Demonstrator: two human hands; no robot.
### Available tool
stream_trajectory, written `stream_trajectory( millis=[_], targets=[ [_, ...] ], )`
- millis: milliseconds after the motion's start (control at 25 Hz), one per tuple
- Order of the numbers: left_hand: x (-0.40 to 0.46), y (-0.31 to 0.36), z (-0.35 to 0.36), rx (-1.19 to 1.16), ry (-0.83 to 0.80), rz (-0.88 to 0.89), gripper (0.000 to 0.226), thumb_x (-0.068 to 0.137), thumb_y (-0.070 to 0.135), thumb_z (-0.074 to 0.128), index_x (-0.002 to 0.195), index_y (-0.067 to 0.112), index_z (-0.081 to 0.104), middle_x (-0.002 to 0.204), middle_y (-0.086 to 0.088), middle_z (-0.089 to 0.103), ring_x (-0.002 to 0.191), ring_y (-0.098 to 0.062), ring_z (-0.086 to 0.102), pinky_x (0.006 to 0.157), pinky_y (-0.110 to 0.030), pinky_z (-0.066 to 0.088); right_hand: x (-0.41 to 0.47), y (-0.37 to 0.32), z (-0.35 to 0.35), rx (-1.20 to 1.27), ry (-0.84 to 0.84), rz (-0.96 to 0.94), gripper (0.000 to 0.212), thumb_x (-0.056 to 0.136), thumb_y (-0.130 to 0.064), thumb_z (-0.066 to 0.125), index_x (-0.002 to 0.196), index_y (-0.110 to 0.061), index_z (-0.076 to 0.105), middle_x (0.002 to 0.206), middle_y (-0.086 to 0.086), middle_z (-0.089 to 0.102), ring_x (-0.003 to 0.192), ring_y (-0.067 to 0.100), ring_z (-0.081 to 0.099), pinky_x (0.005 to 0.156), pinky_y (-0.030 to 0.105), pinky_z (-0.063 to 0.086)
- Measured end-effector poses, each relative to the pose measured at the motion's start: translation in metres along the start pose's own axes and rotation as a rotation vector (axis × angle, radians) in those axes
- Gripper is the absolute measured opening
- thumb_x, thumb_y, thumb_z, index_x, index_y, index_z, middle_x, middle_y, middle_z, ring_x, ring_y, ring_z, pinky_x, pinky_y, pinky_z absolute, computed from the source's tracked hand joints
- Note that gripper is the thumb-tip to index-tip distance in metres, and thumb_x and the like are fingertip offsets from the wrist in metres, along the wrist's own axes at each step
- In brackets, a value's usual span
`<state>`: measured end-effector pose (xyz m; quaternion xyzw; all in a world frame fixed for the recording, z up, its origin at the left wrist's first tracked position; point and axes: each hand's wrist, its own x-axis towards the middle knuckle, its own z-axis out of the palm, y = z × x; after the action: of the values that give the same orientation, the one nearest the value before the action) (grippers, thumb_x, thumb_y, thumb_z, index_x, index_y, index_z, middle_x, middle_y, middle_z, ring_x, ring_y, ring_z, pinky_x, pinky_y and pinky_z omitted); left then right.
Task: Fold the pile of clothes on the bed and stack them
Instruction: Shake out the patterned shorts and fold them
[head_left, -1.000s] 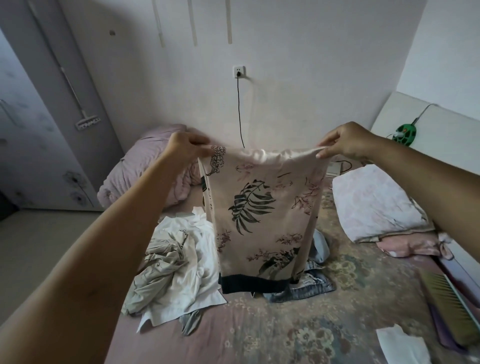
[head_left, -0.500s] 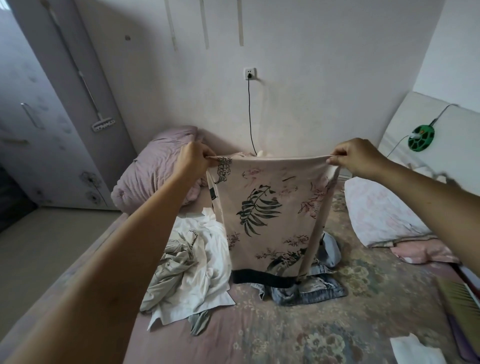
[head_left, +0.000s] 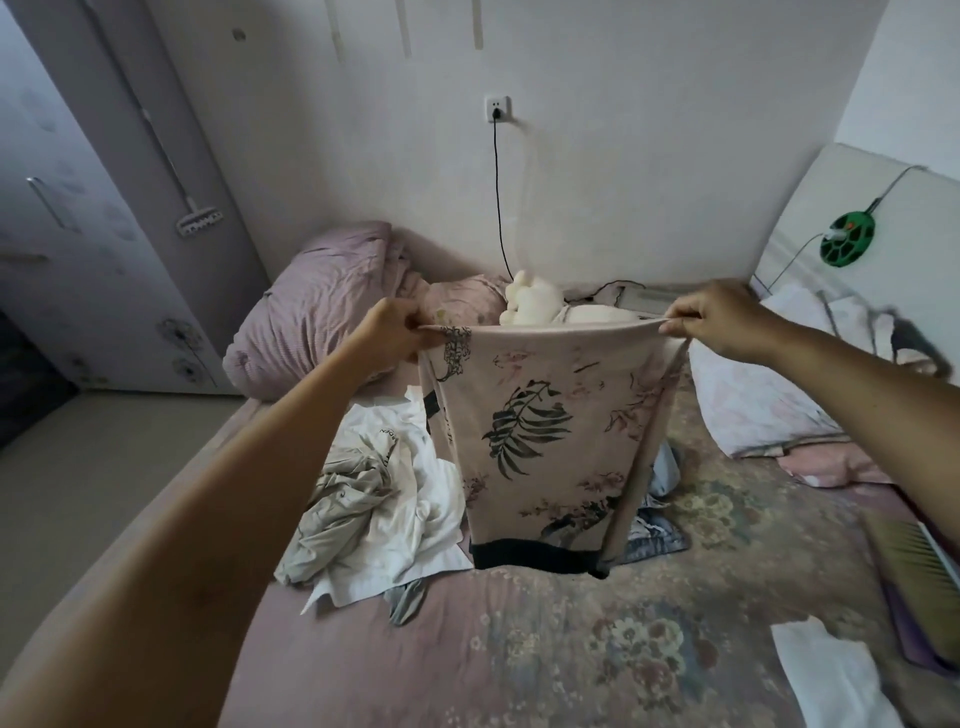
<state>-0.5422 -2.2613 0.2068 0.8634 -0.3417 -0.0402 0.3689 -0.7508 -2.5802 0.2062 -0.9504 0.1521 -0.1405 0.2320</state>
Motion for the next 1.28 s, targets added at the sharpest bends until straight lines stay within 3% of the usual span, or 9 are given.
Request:
stream_trajectory(
  millis=[80,200,320,520,720,840,1040,1160,1280],
  targets=[
    [-0.017,-0.002,0.004,-0.079,-0.121,-0.055,0.013,0.08,0.005,0.072,0.078,0.008,0.059,0.072,-0.01,0.062,0.053,-0.006,0.059,0.053,-0.014,0.053,-0.011,0.011,0.006,0.043,-0.112,0.017,0.009,0.087,-0.014,0.067,0.083,-0.008,0.07,0.083,0.017,0.069,0.077,0.02,0.058,0.071,0.03,0.042],
    [-0.045,-0.016,0.022,-0.069,-0.279,-0.09,0.013,0.081,0.002,0.071,0.076,0.008,0.06,0.064,-0.002,0.056,0.047,0.004,0.052,0.049,-0.008,0.043,-0.037,0.025,0.03,0.1,-0.318,0.048,0.01,0.088,-0.013,0.065,0.08,-0.017,0.068,0.081,0.006,0.068,0.075,0.014,0.061,0.071,0.026,0.051],
    [-0.069,-0.049,0.053,-0.052,-0.448,-0.176,0.012,0.081,0.007,0.072,0.076,0.01,0.062,0.067,-0.004,0.058,0.052,-0.002,0.054,0.056,-0.017,0.045,-0.06,0.04,0.064,0.169,-0.471,0.073,0.013,0.088,-0.01,0.064,0.077,-0.015,0.068,0.071,0.002,0.064,0.062,0.005,0.058,0.058,0.018,0.051],
    [-0.105,-0.084,0.089,0.032,-0.747,-0.354,0.009,0.086,0.02,0.069,0.082,0.014,0.064,0.073,0.0,0.063,0.063,-0.011,0.058,0.066,-0.026,0.051,-0.079,0.059,0.112,0.205,-0.761,0.172,0.01,0.088,-0.012,0.064,0.079,-0.009,0.069,0.06,-0.006,0.062,0.056,0.003,0.059,0.057,0.021,0.051],
    [-0.095,-0.112,0.105,0.007,-0.889,-0.499,0.013,0.089,0.021,0.066,0.086,0.009,0.061,0.075,-0.007,0.057,0.061,-0.015,0.049,0.058,-0.024,0.042,-0.06,0.067,0.145,0.321,-0.879,0.386,0.011,0.091,-0.009,0.059,0.091,0.0,0.065,0.058,0.0,0.059,0.049,0.01,0.057,0.048,0.023,0.051],
    [-0.071,-0.135,0.115,-0.041,-0.856,-0.542,0.013,0.089,0.02,0.065,0.089,0.008,0.06,0.077,-0.008,0.057,0.061,-0.014,0.049,0.056,-0.023,0.043,-0.027,0.076,0.174,0.305,-0.866,0.416,0.01,0.093,-0.011,0.057,0.091,-0.003,0.064,0.06,0.001,0.059,0.047,0.009,0.055,0.046,0.022,0.047],
    [-0.008,-0.204,0.172,0.142,-0.53,-0.389,0.019,0.089,0.019,0.066,0.095,0.001,0.065,0.068,-0.001,0.058,0.055,-0.01,0.053,0.046,-0.018,0.047,0.042,0.111,0.261,0.14,-0.656,0.345,0.02,0.094,-0.015,0.058,0.098,0.003,0.065,0.093,0.022,0.064,0.076,0.024,0.055,0.061,0.03,0.04],
    [0.026,-0.257,0.224,0.223,-0.409,-0.35,0.025,0.087,0.018,0.068,0.095,-0.006,0.064,0.078,-0.008,0.056,0.065,-0.018,0.05,0.057,-0.026,0.039,0.075,0.141,0.324,0.032,-0.548,0.358,0.024,0.095,-0.019,0.057,0.097,0.003,0.065,0.098,0.025,0.064,0.09,0.035,0.058,0.069,0.033,0.038],
    [0.053,-0.299,0.269,0.304,-0.324,-0.362,0.024,0.09,0.024,0.062,0.097,0.001,0.061,0.086,-0.009,0.055,0.08,-0.022,0.049,0.066,-0.028,0.035,0.094,0.17,0.375,-0.005,-0.438,0.378,0.023,0.095,-0.021,0.056,0.101,-0.002,0.066,0.098,0.019,0.065,0.086,0.03,0.057,0.071,0.034,0.039]
  ],
)
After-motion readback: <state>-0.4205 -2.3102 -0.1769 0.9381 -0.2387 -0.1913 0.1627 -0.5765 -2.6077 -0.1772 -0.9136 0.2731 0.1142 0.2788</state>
